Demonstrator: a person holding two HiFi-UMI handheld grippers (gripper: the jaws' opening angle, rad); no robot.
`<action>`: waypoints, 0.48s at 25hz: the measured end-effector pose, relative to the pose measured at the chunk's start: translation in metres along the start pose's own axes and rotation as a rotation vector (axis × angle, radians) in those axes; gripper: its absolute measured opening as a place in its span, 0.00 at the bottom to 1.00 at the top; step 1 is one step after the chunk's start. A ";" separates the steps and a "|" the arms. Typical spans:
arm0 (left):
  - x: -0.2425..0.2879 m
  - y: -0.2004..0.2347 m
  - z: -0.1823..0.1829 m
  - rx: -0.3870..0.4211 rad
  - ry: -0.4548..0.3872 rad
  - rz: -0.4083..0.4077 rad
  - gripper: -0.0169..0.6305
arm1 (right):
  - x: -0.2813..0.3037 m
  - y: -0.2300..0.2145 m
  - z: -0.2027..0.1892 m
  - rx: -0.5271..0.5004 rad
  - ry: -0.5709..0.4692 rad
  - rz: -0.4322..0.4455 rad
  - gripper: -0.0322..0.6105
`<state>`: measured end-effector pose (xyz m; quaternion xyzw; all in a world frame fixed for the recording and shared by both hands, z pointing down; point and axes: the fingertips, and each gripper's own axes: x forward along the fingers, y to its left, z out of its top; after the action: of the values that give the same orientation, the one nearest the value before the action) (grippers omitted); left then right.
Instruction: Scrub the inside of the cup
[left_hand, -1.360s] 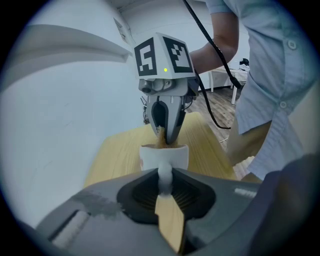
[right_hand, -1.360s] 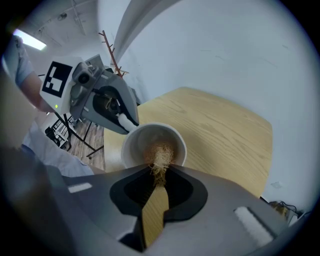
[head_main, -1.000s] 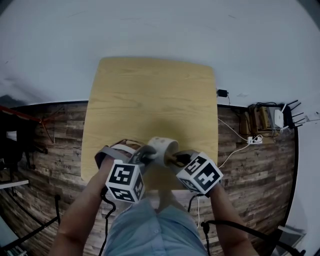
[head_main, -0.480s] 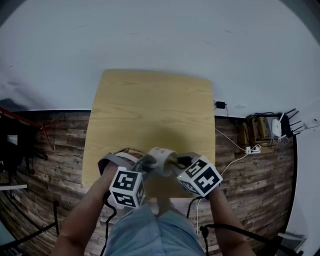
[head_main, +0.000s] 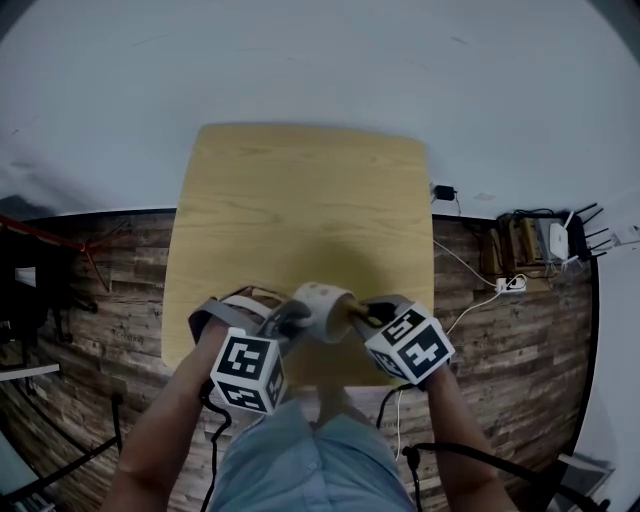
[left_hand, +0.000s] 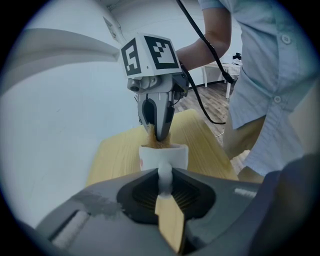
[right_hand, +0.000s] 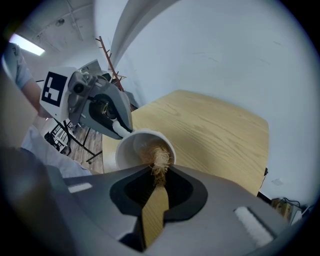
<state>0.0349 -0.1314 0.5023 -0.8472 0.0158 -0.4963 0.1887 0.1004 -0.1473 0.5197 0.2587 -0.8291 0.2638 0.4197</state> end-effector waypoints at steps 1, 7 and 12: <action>0.000 0.000 0.000 -0.006 -0.001 0.004 0.14 | 0.001 0.000 -0.004 0.003 0.005 0.000 0.13; 0.000 0.003 0.000 -0.020 -0.006 0.015 0.14 | 0.007 0.015 -0.020 0.021 0.041 0.019 0.13; 0.000 0.002 0.001 0.013 0.005 0.018 0.14 | 0.007 0.034 -0.017 0.041 0.020 0.077 0.13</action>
<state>0.0362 -0.1326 0.5010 -0.8445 0.0204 -0.4969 0.1986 0.0846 -0.1132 0.5264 0.2323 -0.8286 0.2994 0.4121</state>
